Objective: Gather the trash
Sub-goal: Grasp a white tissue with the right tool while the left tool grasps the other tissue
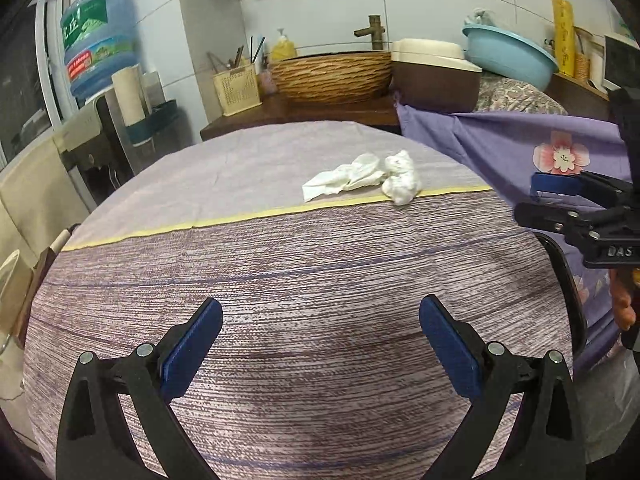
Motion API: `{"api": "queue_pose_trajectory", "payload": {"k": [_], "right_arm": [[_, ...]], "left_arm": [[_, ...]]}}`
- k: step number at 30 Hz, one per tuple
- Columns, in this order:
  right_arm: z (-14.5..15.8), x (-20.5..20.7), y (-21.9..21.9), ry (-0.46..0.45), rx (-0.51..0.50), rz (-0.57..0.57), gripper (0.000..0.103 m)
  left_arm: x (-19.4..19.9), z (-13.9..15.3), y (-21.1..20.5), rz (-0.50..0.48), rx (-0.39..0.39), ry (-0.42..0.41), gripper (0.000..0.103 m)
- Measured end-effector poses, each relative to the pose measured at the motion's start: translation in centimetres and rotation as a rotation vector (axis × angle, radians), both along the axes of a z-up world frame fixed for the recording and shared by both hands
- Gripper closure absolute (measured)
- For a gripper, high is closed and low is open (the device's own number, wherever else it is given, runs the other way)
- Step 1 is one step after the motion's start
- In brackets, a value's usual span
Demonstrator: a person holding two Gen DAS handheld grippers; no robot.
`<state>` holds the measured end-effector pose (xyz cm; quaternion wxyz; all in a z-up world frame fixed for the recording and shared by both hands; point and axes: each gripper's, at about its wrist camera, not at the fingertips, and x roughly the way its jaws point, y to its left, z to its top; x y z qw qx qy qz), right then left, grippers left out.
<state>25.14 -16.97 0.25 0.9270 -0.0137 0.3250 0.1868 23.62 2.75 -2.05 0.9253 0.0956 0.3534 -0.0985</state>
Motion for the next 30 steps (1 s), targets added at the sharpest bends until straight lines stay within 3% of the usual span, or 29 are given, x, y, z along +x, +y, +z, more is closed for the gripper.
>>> {"api": "queue_pose_trajectory", "payload": {"k": [7,12,15,20,23,30], "right_arm": [[-0.9,6.8,4.7,0.104,-0.003,0.046,0.021],[-2.2,11.1,6.3,0.182,-0.009,-0.017,0.021],[-3.2,12.7,6.2,0.222,0.003,-0.052,0.034],[-3.8,13.4,4.6,0.230,0.057,-0.085,0.071],[-3.4,12.6,3.6,0.216,0.089,-0.087,0.078],[-1.4,9.3,1.2,0.146,0.116,-0.105,0.079]], "left_arm": [[2.2,-1.2,0.8,0.004,-0.003,0.057,0.006],[3.3,-1.2,1.3,0.001,0.006,0.052,0.006],[3.7,-1.4,1.3,-0.003,0.021,0.047,0.006],[4.7,-1.4,1.2,-0.009,0.022,0.032,0.006],[5.5,-1.4,0.3,-0.028,0.038,0.010,0.006],[8.1,-0.9,-2.5,-0.080,0.059,-0.041,0.006]]}}
